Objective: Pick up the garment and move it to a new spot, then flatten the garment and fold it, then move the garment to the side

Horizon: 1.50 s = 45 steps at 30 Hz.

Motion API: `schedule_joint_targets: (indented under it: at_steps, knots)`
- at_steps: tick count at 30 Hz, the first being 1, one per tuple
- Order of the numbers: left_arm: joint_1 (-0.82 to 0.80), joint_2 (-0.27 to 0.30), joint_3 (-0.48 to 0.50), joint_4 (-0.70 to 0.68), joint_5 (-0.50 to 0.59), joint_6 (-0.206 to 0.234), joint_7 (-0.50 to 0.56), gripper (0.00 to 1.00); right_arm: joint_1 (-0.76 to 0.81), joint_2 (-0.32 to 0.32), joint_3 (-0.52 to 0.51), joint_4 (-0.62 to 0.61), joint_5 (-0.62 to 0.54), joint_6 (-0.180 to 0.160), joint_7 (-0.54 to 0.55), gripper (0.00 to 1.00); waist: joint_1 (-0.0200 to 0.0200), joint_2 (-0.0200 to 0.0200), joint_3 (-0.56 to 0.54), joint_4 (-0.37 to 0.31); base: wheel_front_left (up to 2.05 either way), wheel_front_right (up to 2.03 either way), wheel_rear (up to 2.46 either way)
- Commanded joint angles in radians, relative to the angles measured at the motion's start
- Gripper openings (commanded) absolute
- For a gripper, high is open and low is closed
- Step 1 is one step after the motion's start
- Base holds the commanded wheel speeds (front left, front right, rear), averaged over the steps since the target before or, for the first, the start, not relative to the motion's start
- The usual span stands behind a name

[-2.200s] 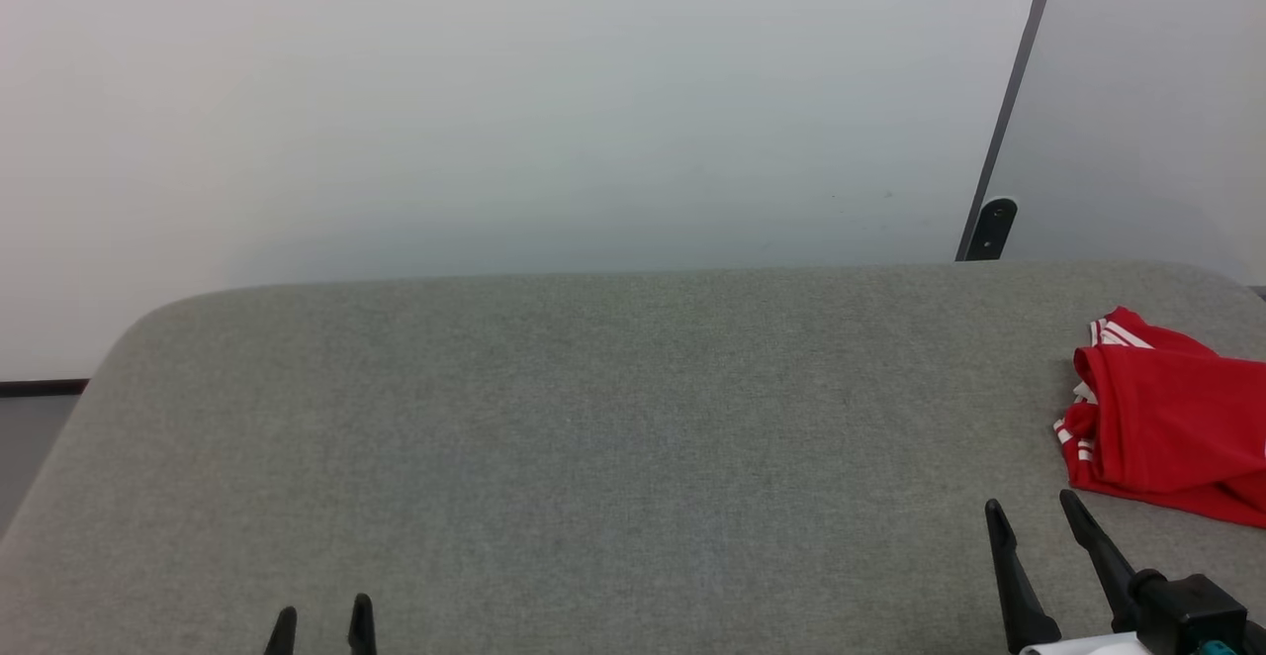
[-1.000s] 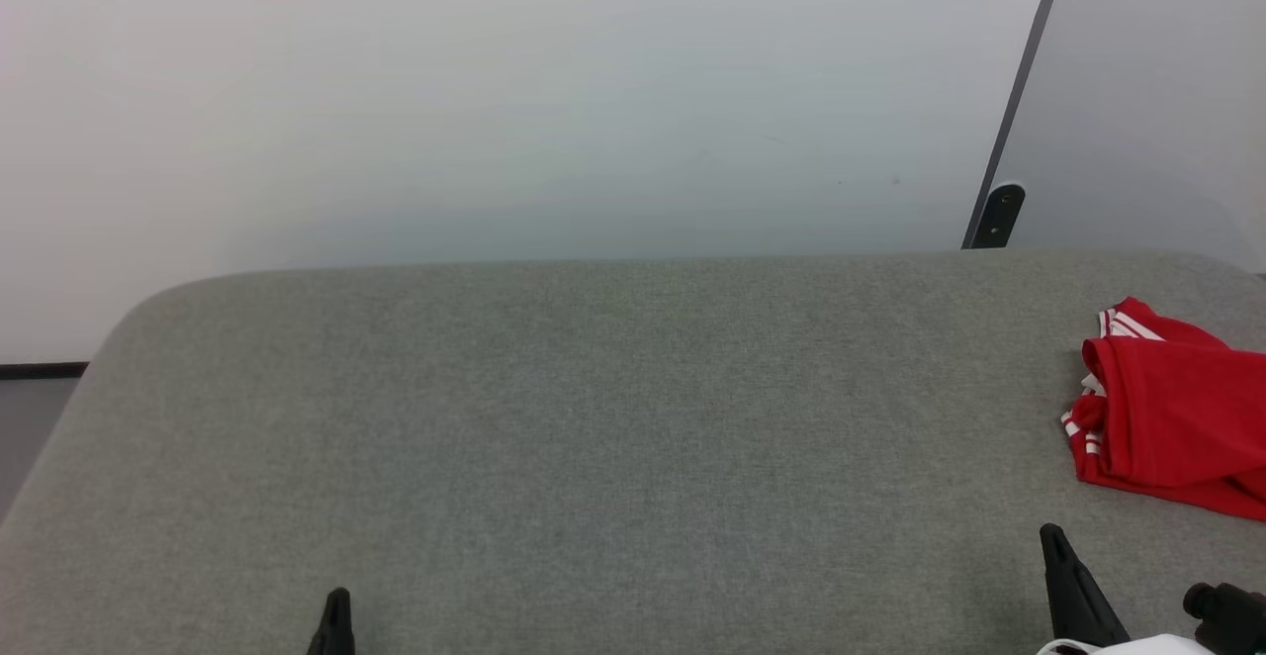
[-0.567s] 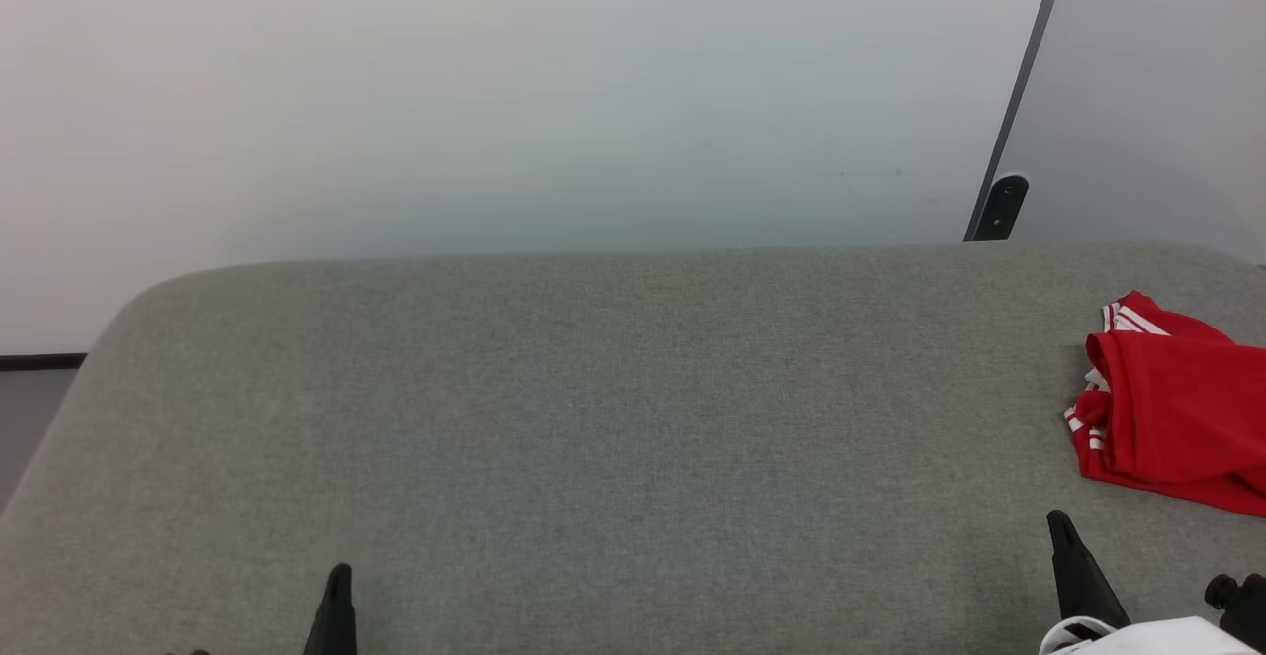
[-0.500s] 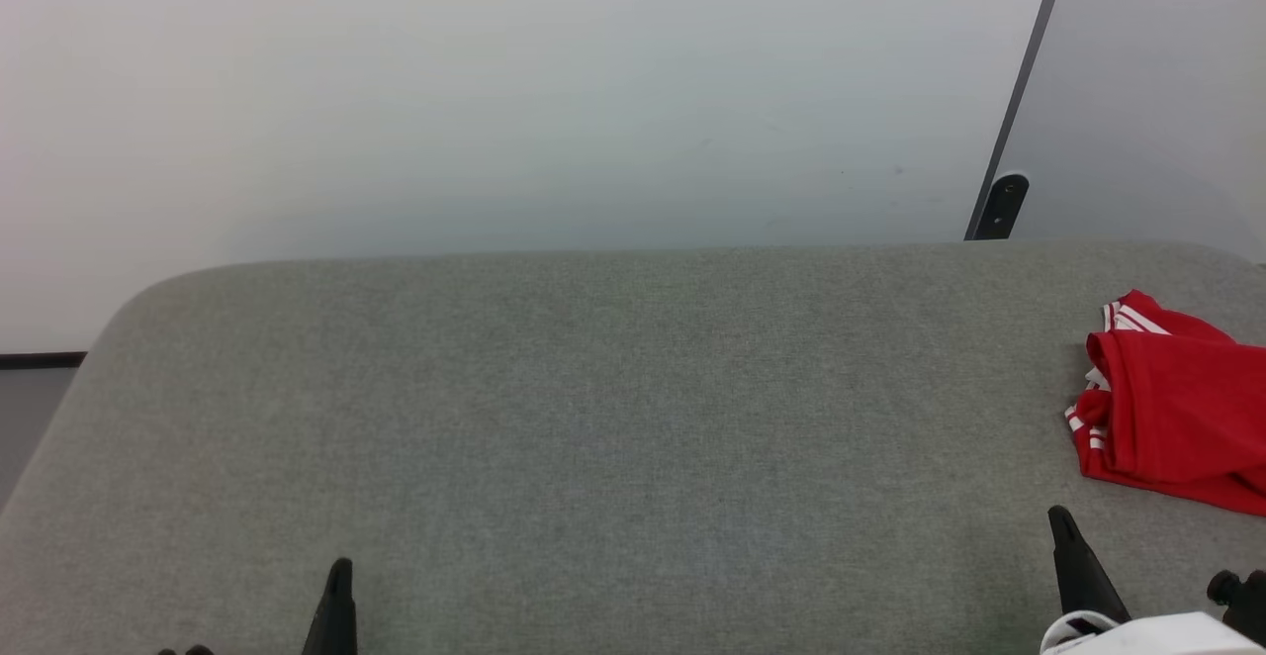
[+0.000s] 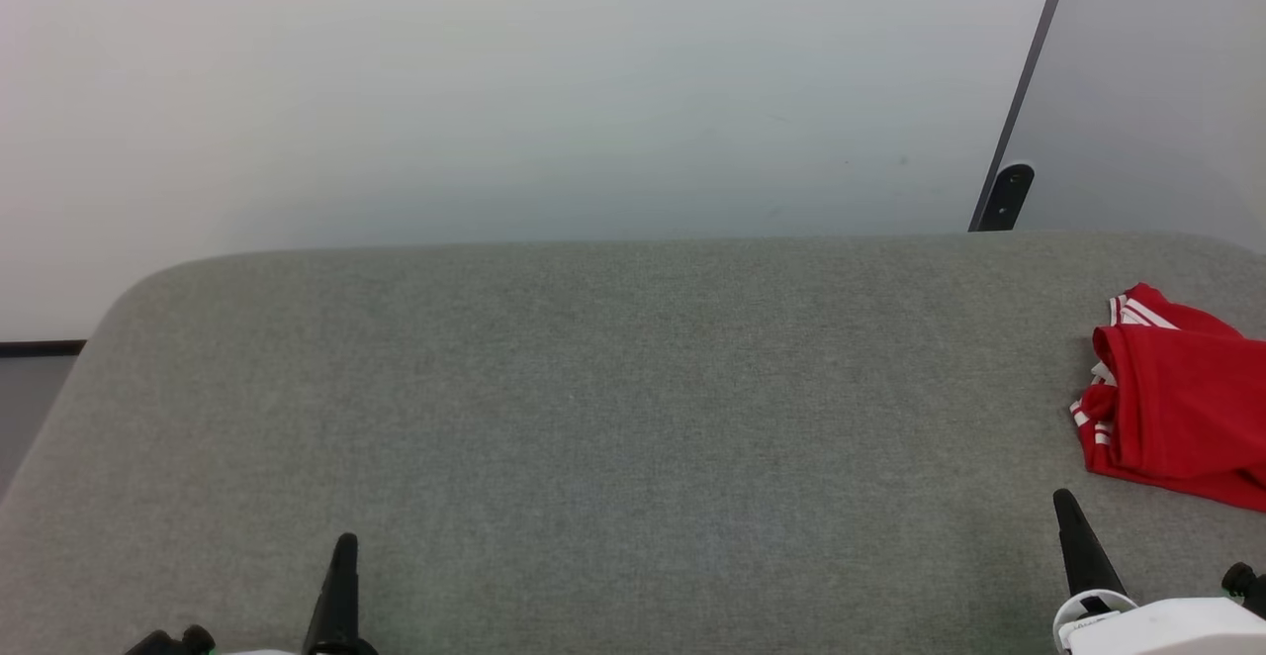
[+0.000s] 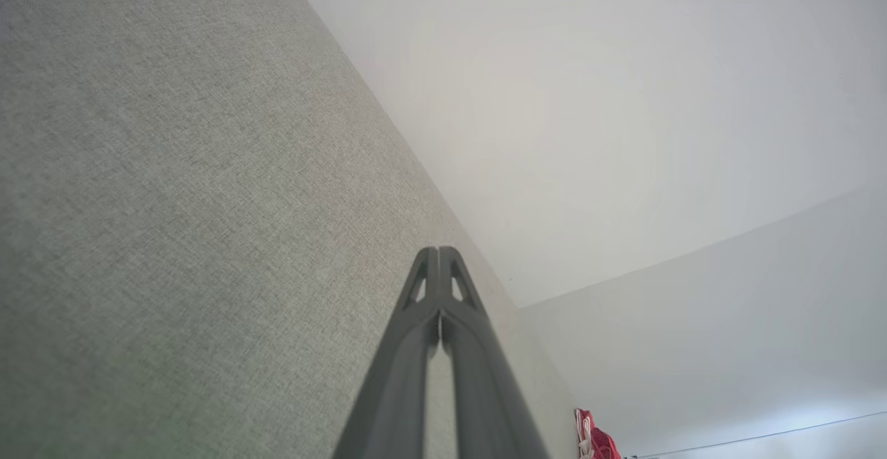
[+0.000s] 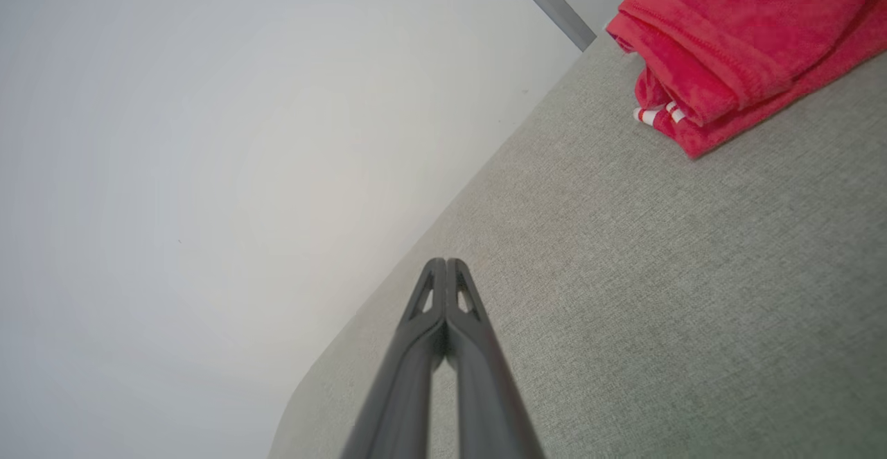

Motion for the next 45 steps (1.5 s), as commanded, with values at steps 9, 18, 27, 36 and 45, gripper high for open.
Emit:
schedule_joint_targets:
  at_steps: [9, 18, 27, 36, 45]
  knots:
    - [-0.049, 0.008, 0.004, 0.002, -0.114, -0.003, 0.031, 0.0, -0.038, 0.006, -0.018, -0.01, 0.123, -0.001, 0.032, 0.0, 0.0, 0.0, 0.009, 0.001, 0.0, 0.0, 0.0]
    - [-0.072, 0.009, 0.005, 0.01, -0.198, -0.003, 0.054, 0.0, -0.053, 0.011, -0.03, -0.009, 0.214, -0.001, 0.055, 0.0, 0.0, 0.0, 0.018, 0.002, 0.0, 0.0, 0.0]
    - [-0.091, 0.009, 0.006, 0.017, -0.266, -0.004, 0.075, 0.0, -0.061, 0.015, -0.038, -0.008, 0.288, -0.001, 0.074, 0.0, 0.0, 0.0, 0.025, 0.003, 0.0, 0.0, 0.0]
    - [-0.111, 0.01, 0.008, 0.024, -0.338, -0.004, 0.096, 0.0, -0.072, 0.019, -0.047, -0.007, 0.363, -0.001, 0.094, 0.0, 0.0, 0.0, 0.034, 0.004, 0.0, 0.0, 0.0]
    - [-0.129, 0.011, 0.009, 0.031, -0.405, -0.004, 0.114, 0.0, -0.082, 0.023, -0.056, -0.006, 0.436, -0.001, 0.113, 0.0, 0.0, 0.0, 0.042, 0.005, 0.0, 0.0, 0.0]
